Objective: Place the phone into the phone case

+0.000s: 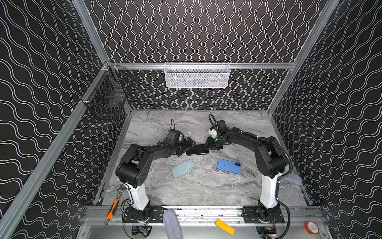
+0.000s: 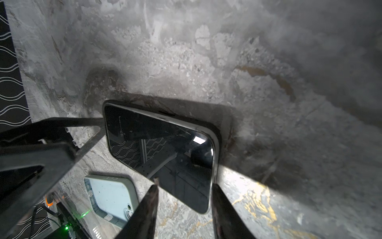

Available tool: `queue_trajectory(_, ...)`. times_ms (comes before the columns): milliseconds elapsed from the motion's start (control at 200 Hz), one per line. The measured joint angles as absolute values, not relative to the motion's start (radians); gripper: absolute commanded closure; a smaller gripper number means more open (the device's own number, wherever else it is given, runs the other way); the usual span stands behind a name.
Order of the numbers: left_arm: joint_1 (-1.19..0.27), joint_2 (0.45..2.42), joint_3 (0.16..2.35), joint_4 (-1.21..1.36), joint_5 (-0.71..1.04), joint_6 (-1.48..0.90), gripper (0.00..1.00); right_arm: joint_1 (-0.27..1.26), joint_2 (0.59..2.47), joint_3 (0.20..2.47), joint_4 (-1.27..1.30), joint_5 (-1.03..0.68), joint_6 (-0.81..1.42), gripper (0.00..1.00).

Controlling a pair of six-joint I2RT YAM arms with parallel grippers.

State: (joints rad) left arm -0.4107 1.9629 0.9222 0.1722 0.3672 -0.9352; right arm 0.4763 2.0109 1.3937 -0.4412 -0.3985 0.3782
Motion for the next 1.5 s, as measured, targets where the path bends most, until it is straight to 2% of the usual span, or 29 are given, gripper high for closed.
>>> queue_trajectory(190, -0.411, 1.963, 0.924, 0.170, 0.367, -0.935, 0.02, 0.490, 2.019, 1.401, -0.435, -0.398, 0.378, 0.61)
queue_trajectory(310, -0.411, 1.963, 0.925, 0.168, 0.369, -0.935, 0.02, 0.503, 2.034, 1.405, -0.431, -0.400, 0.377, 0.71)
queue_trajectory(370, -0.411, 1.964, 0.927, 0.163, 0.369, -0.935, 0.02, 0.509, 2.038, 1.405, -0.428, -0.400, 0.378, 0.73)
queue_trajectory(881, -0.411, 1.963, 0.929, 0.158, 0.369, -0.934, 0.02, 0.510, 2.002, 1.413, -0.455, -0.276, 0.373, 0.67)
queue_trajectory(1161, -0.411, 1.963, 0.930, 0.155, 0.369, -0.934, 0.02, 0.510, 2.005, 1.412, -0.461, -0.273, 0.367, 0.66)
queue_trajectory(1502, -0.411, 1.963, 0.934, 0.147, 0.366, -0.934, 0.02, 0.512, 2.028, 1.413, -0.460, -0.280, 0.357, 0.73)
